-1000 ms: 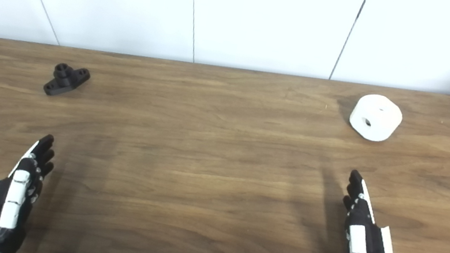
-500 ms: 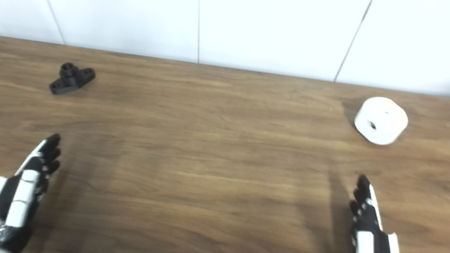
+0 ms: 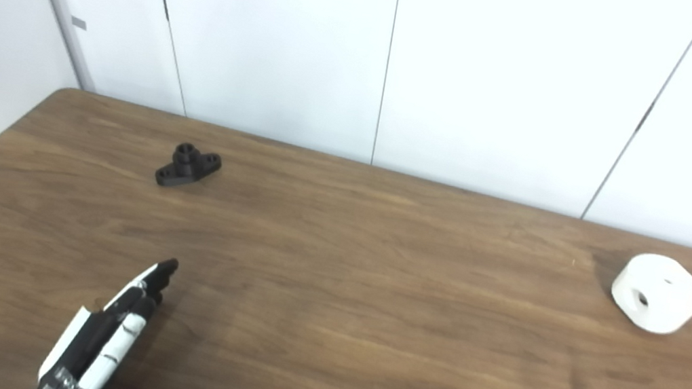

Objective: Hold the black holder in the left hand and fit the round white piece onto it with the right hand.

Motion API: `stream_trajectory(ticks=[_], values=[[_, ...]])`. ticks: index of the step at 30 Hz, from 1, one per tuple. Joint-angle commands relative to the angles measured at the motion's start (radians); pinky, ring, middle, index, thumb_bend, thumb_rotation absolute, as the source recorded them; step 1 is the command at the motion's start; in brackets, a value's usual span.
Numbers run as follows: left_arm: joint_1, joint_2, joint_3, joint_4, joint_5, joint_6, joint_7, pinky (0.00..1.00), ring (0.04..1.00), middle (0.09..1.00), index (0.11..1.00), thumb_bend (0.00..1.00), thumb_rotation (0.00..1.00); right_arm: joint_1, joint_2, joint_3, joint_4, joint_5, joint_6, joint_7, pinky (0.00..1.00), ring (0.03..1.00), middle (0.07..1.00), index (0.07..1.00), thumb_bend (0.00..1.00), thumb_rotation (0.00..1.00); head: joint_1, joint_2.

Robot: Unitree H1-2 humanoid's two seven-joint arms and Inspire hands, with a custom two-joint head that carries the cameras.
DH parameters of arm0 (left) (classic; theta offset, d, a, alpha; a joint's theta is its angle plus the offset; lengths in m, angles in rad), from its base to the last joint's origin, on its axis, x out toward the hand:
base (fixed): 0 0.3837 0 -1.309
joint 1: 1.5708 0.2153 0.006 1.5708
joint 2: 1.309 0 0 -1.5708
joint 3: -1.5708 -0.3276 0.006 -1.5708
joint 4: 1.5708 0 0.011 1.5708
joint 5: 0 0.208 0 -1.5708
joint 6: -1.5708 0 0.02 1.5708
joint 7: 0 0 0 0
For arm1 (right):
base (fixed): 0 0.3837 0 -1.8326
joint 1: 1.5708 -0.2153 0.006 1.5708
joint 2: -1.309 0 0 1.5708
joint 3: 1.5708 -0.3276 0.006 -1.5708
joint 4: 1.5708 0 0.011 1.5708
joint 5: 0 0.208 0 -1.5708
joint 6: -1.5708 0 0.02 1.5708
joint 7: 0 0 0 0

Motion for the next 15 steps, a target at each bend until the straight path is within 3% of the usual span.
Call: stream_trajectory(ticks=[1, 6, 11, 15], values=[[0.008, -0.037, -0.002, -0.012, 0.009, -0.038, 0.022, 1.0, 0.978, 0.964, 0.942, 0.64, 0.83, 0.01, 0.017, -0.006, -0.018, -0.007, -0.034, -0.003, 1.0, 0.992, 0.968, 0.944, 0.54, 0.99, -0.002, -0.005], [0.007, -0.031, -0.007, 0.001, 0.022, -0.055, 0.033, 1.0, 0.976, 0.965, 0.953, 0.69, 0.85, 0.008, 0.017, -0.004, -0.007, -0.002, -0.049, 0.005, 1.0, 0.993, 0.963, 0.93, 0.56, 0.98, -0.004, -0.01], [0.006, -0.026, -0.011, -0.002, 0.019, -0.037, 0.033, 1.0, 0.997, 0.977, 0.961, 0.67, 0.82, 0.009, 0.014, -0.005, -0.003, -0.006, -0.039, 0.004, 1.0, 0.989, 0.96, 0.929, 0.57, 0.98, -0.015, -0.021], [0.009, -0.023, -0.013, -0.012, 0.035, -0.037, 0.037, 1.0, 0.998, 0.983, 0.963, 0.61, 0.67, 0.008, 0.011, -0.006, 0.005, -0.011, -0.052, 0.005, 1.0, 0.989, 0.962, 0.931, 0.58, 0.98, -0.021, -0.017]])
